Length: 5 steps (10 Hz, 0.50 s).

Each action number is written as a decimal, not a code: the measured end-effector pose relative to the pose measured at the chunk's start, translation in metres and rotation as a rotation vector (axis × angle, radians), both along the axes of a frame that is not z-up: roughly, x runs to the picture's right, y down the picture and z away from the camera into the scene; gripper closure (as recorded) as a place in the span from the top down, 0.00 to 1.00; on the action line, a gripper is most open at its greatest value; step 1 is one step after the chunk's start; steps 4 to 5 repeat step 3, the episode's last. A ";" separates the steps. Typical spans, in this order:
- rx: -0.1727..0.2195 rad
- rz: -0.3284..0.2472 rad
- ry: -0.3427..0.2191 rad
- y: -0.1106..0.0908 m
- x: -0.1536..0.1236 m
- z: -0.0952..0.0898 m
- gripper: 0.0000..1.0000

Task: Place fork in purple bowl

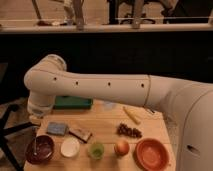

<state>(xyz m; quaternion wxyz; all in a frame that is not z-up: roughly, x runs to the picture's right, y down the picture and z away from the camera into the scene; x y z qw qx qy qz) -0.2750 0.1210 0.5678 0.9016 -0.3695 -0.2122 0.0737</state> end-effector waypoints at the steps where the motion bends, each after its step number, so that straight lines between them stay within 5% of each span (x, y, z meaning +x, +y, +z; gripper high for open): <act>1: -0.011 -0.019 -0.006 0.006 -0.002 -0.001 0.00; 5: -0.040 -0.068 -0.016 0.023 -0.006 -0.005 0.00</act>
